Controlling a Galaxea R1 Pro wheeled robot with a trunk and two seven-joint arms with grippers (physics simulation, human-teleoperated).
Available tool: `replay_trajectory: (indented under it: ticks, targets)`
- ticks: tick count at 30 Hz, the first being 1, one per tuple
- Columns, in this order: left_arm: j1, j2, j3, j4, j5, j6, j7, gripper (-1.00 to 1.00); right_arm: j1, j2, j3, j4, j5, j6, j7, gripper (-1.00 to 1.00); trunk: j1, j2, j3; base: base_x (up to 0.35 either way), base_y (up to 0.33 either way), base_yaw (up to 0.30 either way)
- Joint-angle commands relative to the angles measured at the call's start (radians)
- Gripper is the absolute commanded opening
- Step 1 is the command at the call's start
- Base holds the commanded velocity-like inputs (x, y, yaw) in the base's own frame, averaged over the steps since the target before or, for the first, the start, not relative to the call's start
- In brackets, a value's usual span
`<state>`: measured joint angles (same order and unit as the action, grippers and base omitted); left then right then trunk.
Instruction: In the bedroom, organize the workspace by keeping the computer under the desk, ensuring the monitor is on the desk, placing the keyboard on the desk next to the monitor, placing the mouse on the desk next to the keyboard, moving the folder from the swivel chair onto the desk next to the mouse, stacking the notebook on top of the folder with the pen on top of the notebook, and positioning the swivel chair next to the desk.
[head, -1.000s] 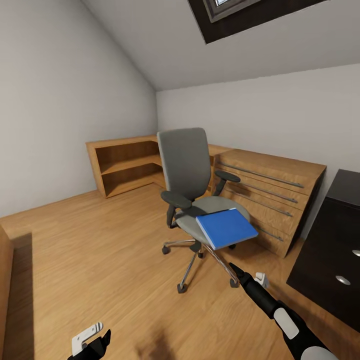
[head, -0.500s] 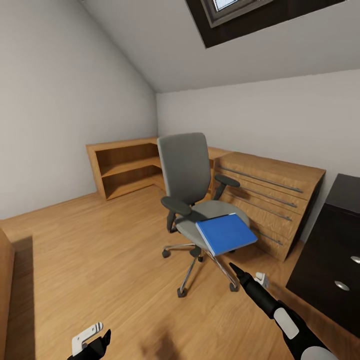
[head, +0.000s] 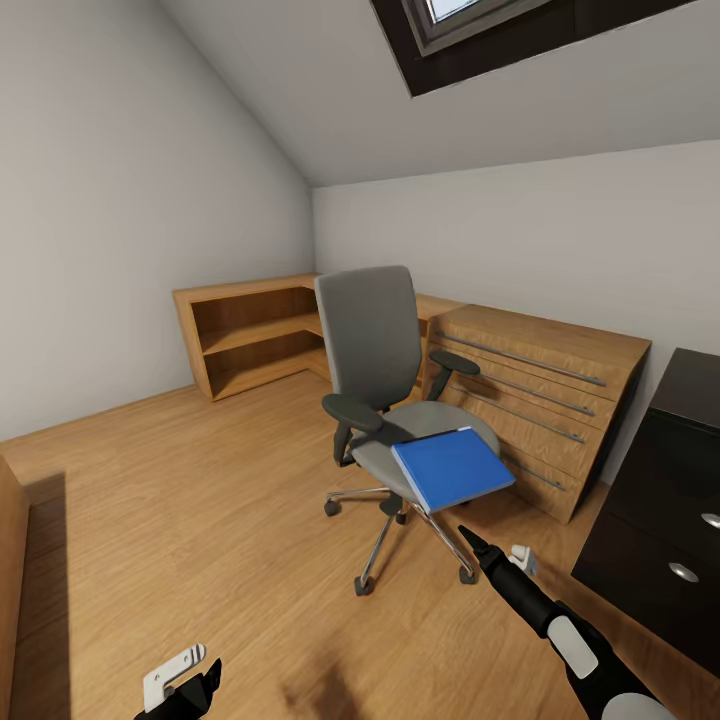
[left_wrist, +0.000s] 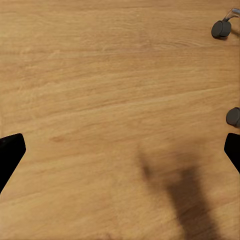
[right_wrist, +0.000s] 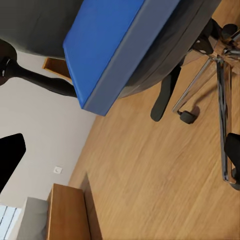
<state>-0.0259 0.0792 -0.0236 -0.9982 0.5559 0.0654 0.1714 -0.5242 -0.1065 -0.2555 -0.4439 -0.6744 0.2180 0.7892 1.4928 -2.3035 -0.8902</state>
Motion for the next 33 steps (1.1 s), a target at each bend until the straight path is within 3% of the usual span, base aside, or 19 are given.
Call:
replay_trajectory:
  ticks: [1,24,29,33]
  targets:
    - [0.000,0.001,-0.003,-0.002,0.007,0.004,0.007,1.00,-0.001,0.000,-0.002,0.000,-0.008,0.010,0.003,1.00,0.000,0.000,-0.001,0.000,0.000,0.000]
    - [0.000,0.001,-0.002,0.001,0.009,0.004,0.006,1.00,-0.001,0.001,-0.002,0.001,-0.008,0.009,0.002,1.00,0.000,0.000,-0.001,0.075,0.055,0.000]
    - [0.000,-0.028,0.000,0.029,0.004,-0.025,0.008,1.00,0.000,0.029,0.000,0.029,-0.005,0.037,0.010,1.00,0.000,0.000,-0.001,0.000,0.000,0.000]
    - [0.000,-0.033,0.002,0.052,0.005,-0.032,0.010,1.00,0.000,0.031,0.000,0.049,-0.004,0.037,0.008,1.00,0.000,0.000,-0.001,0.000,0.000,0.000]
